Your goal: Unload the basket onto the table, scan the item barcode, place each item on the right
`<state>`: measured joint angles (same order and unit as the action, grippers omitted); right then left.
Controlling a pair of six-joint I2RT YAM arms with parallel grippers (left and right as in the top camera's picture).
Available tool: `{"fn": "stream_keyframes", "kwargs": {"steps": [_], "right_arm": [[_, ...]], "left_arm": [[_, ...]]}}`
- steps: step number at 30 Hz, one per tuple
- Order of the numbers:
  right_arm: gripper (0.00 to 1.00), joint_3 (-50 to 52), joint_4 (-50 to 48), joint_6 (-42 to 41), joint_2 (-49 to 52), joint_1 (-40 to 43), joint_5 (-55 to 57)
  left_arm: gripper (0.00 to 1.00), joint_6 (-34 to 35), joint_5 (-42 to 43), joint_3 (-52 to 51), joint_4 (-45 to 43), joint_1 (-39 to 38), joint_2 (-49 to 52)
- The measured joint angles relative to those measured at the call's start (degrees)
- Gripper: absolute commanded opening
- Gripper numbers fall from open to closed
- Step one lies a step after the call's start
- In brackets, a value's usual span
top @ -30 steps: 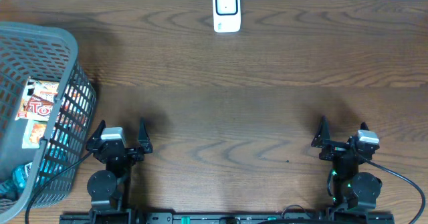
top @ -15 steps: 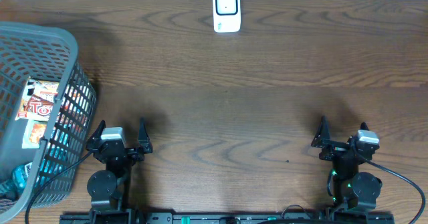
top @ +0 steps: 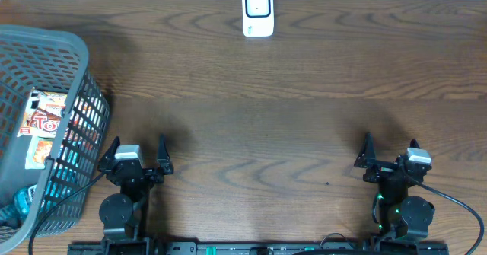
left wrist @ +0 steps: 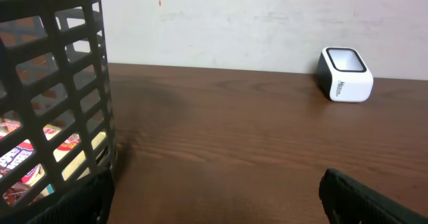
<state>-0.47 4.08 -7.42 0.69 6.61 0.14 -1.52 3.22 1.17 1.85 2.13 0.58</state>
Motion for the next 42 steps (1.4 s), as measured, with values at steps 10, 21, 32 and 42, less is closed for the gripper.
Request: {"fn": "stream_keyframes", "kwargs": {"steps": [10,21,32,42], "right_arm": [[0.99,0.00,0.00,0.00,0.00,0.00,0.00],[0.99,0.00,0.00,0.00,0.00,0.00,0.00],[0.99,0.00,0.00,0.00,0.00,0.00,0.00],[0.99,0.02,0.04,0.00,0.00,0.00,-0.02]], "left_arm": [[0.98,0.00,0.00,0.00,0.00,0.00,0.00],[0.98,0.00,0.00,0.00,0.00,0.00,0.00],[0.98,0.02,5.22,0.28,-0.42,0.00,0.00],[0.98,2.64,14.51,14.40,2.01,0.00,5.40]]}}
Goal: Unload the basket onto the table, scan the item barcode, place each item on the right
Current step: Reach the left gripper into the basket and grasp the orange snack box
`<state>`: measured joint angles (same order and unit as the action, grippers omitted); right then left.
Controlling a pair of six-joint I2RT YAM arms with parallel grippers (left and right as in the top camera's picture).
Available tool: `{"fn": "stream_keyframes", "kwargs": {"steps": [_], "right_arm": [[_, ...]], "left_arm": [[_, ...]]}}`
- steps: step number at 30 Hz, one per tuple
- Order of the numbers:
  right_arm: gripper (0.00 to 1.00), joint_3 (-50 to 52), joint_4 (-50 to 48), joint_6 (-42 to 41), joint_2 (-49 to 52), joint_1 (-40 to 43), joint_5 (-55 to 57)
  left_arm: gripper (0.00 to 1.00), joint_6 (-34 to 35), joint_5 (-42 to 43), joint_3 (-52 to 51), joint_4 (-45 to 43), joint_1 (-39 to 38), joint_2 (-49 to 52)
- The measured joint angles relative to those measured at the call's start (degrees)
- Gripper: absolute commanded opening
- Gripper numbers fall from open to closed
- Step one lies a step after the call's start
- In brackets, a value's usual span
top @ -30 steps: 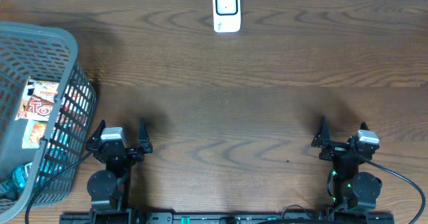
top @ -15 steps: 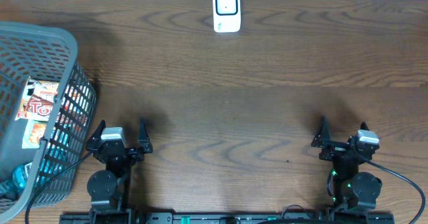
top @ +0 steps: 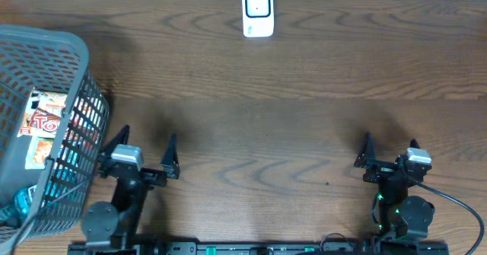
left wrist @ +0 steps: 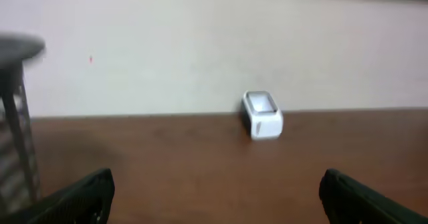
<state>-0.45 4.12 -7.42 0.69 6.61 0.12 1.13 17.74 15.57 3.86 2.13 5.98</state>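
Observation:
A white barcode scanner (top: 258,11) stands at the table's far edge; the left wrist view shows the scanner (left wrist: 262,114) straight ahead against the wall. A grey mesh basket (top: 46,118) at the left holds snack packets (top: 42,118) and a teal item (top: 17,205). My left gripper (top: 144,153) is open and empty, lifted just right of the basket, its fingertips (left wrist: 73,197) wide apart. My right gripper (top: 389,150) rests open and empty at the front right.
The basket's rim and wall (left wrist: 17,117) stand close on the left of my left gripper. A pale wall (left wrist: 214,50) backs the table. Brown wooden tabletop (top: 289,110) lies between the grippers and the scanner.
My left arm has risen and swung a little right; its view sits higher, with the basket now at the far left edge and the scanner near the middle. The right arm has not moved.

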Motion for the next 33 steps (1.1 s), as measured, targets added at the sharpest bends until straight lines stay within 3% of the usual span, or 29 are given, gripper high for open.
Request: {"fn": "stream_keyframes", "kwargs": {"steps": [6,14,19,26,30,33], "right_arm": [[0.99,0.00,-0.02,0.00,0.00,0.00,-0.07],[0.99,0.00,-0.02,0.00,0.00,0.00,-0.20],[0.99,0.00,-0.02,0.00,0.00,0.00,-0.20],[0.99,0.00,-0.04,0.00,0.00,0.00,-0.20],[0.99,0.00,-0.02,0.00,0.00,0.00,-0.20],[0.99,0.00,0.00,0.00,0.00,0.00,-0.20]], "left_arm": [[0.98,1.33,-0.07,17.68,10.05,0.00,13.73],[0.98,4.26,-3.45,50.40,33.59,-0.04,35.82],[0.98,4.87,-1.07,53.40,44.98,-0.07,40.24],[0.98,4.90,0.17,54.53,45.07,-0.07,45.16],[0.98,5.29,-1.73,61.88,46.51,-0.11,47.32],[0.98,8.02,-8.70,71.32,49.70,0.20,50.49]]}}
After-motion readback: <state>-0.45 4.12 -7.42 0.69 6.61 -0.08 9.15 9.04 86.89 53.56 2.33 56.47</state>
